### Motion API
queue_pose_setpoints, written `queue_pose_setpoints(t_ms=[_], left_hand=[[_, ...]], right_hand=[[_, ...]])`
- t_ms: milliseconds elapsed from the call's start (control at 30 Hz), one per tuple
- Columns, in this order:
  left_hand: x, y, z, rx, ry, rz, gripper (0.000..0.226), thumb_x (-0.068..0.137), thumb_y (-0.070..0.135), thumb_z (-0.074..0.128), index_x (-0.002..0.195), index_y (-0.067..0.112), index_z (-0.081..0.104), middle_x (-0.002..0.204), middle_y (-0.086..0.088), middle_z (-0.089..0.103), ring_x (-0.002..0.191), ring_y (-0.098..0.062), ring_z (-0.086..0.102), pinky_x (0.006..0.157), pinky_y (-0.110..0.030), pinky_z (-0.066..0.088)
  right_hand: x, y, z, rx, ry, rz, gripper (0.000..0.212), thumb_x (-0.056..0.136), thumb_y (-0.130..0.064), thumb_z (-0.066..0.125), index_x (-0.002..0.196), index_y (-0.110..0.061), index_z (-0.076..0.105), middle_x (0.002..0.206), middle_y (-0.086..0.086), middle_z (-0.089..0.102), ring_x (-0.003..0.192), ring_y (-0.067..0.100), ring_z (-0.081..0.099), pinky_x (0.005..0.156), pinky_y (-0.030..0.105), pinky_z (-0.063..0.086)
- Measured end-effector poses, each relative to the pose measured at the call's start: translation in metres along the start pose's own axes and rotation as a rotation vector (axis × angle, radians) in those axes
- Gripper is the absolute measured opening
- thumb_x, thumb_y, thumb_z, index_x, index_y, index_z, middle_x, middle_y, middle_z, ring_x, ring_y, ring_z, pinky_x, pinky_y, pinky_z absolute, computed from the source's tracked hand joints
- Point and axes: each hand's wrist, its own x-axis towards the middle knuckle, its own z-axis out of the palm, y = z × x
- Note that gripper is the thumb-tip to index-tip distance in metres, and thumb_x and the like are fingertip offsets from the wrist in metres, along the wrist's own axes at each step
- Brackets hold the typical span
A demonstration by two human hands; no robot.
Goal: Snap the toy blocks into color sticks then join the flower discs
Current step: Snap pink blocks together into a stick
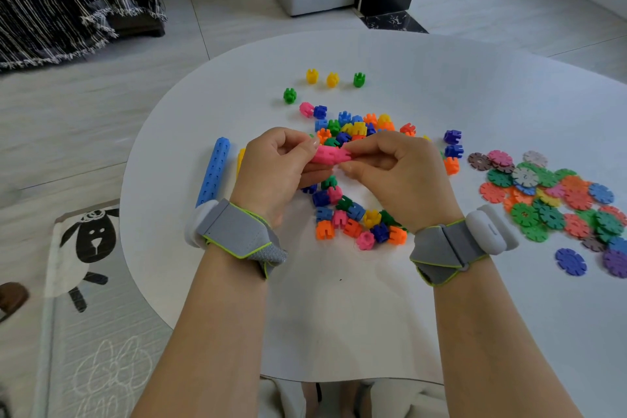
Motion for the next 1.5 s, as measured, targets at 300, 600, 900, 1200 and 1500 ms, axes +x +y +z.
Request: queue_pose_setpoints(t_ms=[300, 600, 900, 1200, 1500], left_hand=[[-0.002, 0.002, 0.004, -0.108, -0.009, -0.024, 0.007, 0.091, 0.002, 0.054, 0.085, 0.005, 0.056, 0.080, -0.015, 0.064, 0.062, -0.015, 0.067, 0.062, -0.026, 0.058], [-0.001, 0.002, 0.006, -0.139, 0.012, -0.034, 0.007, 0.090, 0.005, 0.056, 0.084, 0.005, 0.056, 0.076, -0.013, 0.063, 0.057, -0.013, 0.066, 0.061, -0.026, 0.058], [0.000, 0.000, 0.002, -0.067, -0.003, -0.005, 0.007, 0.089, 0.004, 0.059, 0.083, 0.005, 0.055, 0.079, -0.015, 0.064, 0.060, -0.014, 0.067, 0.062, -0.027, 0.059], [-0.004, 0.001, -0.002, 0.027, 0.061, 0.003, 0.012, 0.084, 0.001, 0.064, 0.088, 0.007, 0.055, 0.104, -0.034, 0.059, 0.081, -0.032, 0.068, 0.068, -0.033, 0.059], [-0.012, -0.001, -0.002, 0.063, 0.010, 0.017, 0.010, 0.086, 0.000, 0.062, 0.082, 0.008, 0.058, 0.095, -0.023, 0.060, 0.078, -0.025, 0.066, 0.065, -0.028, 0.059]], right_hand=[[-0.001, 0.000, 0.000, -0.001, 0.005, -0.050, 0.017, 0.078, -0.012, 0.076, 0.093, -0.018, 0.073, 0.081, -0.020, 0.066, 0.079, -0.003, 0.066, 0.073, 0.006, 0.049], [-0.001, 0.000, 0.007, 0.000, 0.080, -0.117, 0.017, 0.078, -0.010, 0.076, 0.094, -0.013, 0.073, 0.083, -0.011, 0.068, 0.079, 0.001, 0.067, 0.076, 0.013, 0.053], [-0.001, -0.002, 0.011, 0.024, 0.055, -0.021, 0.023, 0.077, -0.013, 0.077, 0.095, -0.020, 0.064, 0.081, -0.018, 0.064, 0.076, -0.008, 0.065, 0.073, 0.008, 0.051], [-0.006, -0.002, 0.007, -0.551, -0.196, -0.011, 0.022, 0.083, -0.039, 0.066, 0.099, -0.023, 0.069, 0.094, -0.007, 0.061, 0.092, 0.014, 0.054, 0.074, 0.023, 0.040], [-0.002, -0.005, 0.014, -0.384, -0.054, 0.084, 0.016, 0.081, -0.024, 0.063, 0.098, -0.021, 0.063, 0.082, -0.009, 0.063, 0.076, 0.009, 0.058, 0.068, 0.021, 0.047]])
